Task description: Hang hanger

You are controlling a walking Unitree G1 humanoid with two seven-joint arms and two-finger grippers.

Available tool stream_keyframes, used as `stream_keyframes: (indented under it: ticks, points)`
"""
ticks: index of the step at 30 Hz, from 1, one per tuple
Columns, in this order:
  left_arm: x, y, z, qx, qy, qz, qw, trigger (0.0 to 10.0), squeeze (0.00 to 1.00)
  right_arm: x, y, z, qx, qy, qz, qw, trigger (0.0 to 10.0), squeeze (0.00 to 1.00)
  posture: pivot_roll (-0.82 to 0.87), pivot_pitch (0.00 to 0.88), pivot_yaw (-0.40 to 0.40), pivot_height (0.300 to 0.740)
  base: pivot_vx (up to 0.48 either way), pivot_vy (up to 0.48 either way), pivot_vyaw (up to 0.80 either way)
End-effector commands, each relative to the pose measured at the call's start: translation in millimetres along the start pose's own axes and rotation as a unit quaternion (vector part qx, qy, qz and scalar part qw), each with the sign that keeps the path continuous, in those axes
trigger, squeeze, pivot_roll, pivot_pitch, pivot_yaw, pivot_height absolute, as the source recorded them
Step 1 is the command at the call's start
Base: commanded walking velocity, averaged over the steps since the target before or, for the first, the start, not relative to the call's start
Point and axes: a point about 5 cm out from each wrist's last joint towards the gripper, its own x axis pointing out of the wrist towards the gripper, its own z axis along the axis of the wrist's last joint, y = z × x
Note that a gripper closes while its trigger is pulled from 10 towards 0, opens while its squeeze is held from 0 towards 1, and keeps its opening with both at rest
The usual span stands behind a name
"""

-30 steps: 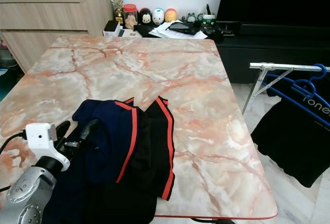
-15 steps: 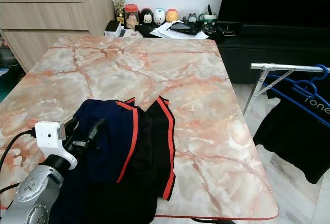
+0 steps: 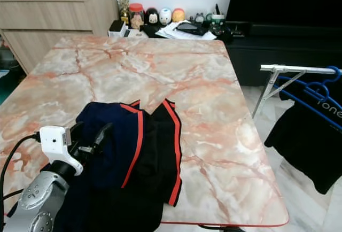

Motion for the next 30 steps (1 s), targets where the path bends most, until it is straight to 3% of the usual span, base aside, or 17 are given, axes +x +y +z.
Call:
stream_keyframes:
  ticks: [1,30]
  points:
    - [-1.9,-0.1,-4.1,0.011,0.007,0.0,1.0,10.0,0.0,0.4,-0.7,2.8,0.005,-0.005,-0.002,1.0,10.0,0.0,0.09,0.0,-0.048,0.74,-0.274,0.0,0.0]
    - [-2.0,-0.5,-5.0,0.024,0.009,-0.007,1.0,10.0,0.0,0.4,-0.6,2.8,0.005,-0.005,-0.003,1.0,10.0,0.0,0.09,0.0,-0.049,0.74,-0.266,0.0,0.0]
